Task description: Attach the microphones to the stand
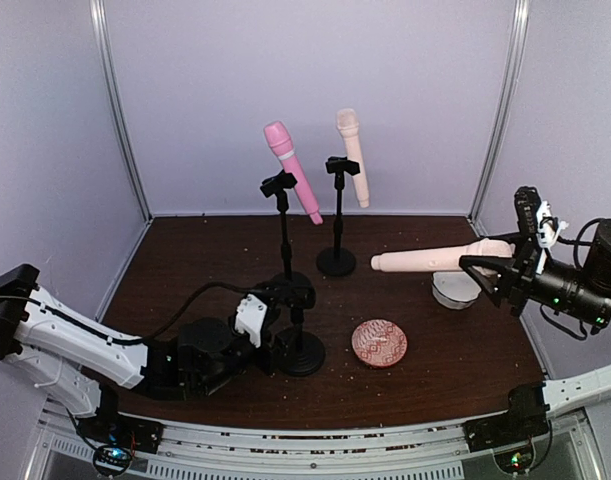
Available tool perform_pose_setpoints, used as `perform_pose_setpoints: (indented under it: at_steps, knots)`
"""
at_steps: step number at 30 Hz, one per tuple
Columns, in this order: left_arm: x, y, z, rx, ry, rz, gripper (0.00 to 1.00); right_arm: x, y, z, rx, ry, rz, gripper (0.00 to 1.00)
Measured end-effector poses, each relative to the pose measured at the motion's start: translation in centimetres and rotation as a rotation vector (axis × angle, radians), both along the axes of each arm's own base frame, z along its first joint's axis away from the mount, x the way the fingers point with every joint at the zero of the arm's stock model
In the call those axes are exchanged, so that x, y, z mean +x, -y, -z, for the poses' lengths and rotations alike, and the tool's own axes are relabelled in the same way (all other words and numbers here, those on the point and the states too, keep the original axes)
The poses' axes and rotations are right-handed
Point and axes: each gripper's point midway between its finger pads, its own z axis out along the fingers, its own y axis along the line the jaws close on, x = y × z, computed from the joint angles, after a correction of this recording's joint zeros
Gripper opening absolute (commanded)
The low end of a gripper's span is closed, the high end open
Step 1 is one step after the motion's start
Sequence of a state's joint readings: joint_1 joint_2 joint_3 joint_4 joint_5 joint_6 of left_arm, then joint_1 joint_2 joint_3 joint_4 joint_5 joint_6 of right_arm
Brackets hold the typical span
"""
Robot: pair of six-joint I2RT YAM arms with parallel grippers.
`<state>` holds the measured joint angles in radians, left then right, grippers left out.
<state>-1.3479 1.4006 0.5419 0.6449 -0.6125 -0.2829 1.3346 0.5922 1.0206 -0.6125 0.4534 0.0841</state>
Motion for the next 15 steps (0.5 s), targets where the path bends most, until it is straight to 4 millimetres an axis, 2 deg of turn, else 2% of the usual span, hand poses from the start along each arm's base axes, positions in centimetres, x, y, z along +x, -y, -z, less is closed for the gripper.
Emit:
perform_pose_setpoints:
  at_steps: [4,15]
  knots:
    - [0.4,0.7,0.4,-0.024,0.022,-0.016,0.46,0.2,0.5,0.2,0.002,0.004,0.018,0.00]
    - [3.4,0.8,2.6,-0.080,0.036,-0.098,0.42,0.2,-0.9,1.6,-0.049,-0.009,0.000,0.00]
